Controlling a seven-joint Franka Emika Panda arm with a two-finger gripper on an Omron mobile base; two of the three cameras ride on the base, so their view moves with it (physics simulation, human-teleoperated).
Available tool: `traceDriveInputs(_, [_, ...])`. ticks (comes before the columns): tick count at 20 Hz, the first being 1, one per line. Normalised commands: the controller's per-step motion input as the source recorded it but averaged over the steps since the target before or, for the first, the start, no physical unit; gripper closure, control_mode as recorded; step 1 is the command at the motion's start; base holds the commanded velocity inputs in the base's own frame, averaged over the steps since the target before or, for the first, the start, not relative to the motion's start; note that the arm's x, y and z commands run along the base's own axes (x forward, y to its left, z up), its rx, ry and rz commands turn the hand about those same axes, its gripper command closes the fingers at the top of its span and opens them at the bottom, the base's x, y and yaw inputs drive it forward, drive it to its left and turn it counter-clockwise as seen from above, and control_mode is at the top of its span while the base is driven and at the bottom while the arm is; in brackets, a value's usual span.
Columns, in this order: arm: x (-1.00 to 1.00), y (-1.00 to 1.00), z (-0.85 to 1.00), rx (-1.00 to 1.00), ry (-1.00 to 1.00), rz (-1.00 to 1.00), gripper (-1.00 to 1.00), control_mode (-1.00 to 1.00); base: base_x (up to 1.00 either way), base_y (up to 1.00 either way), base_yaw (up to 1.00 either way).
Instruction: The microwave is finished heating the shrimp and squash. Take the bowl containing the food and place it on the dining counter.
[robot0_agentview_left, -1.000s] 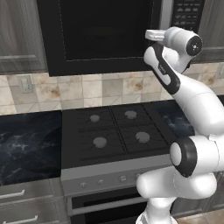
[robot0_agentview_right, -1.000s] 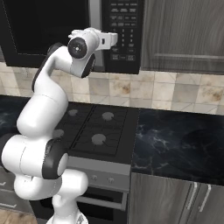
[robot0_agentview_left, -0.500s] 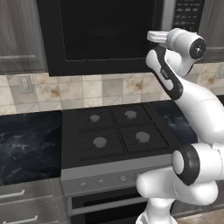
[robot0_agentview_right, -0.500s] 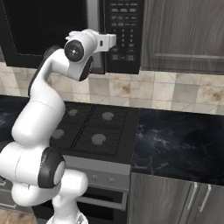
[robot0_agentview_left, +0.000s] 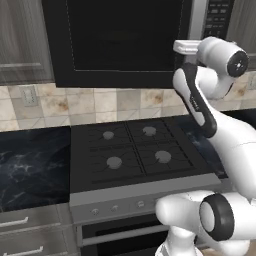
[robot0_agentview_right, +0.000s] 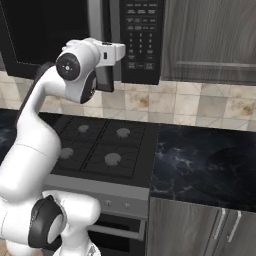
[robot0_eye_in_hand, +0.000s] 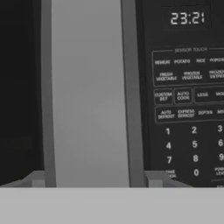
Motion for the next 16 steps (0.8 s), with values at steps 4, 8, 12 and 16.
traceDriveInputs(4, [-1.00, 0.10, 0.65, 0.00, 0.00, -0.08, 1.00, -1.00, 0.00, 0.00, 0.00])
traceDriveInputs(8, [-1.00, 0.25, 0.66, 0.00, 0.00, -0.14, 1.00, -1.00, 0.00, 0.00, 0.00])
traceDriveInputs(12, [-1.00, 0.28, 0.69, 0.00, 0.00, -0.16, 1.00, -1.00, 0.00, 0.00, 0.00])
traceDriveInputs(16, [-1.00, 0.28, 0.69, 0.00, 0.00, -0.16, 1.00, -1.00, 0.00, 0.00, 0.00])
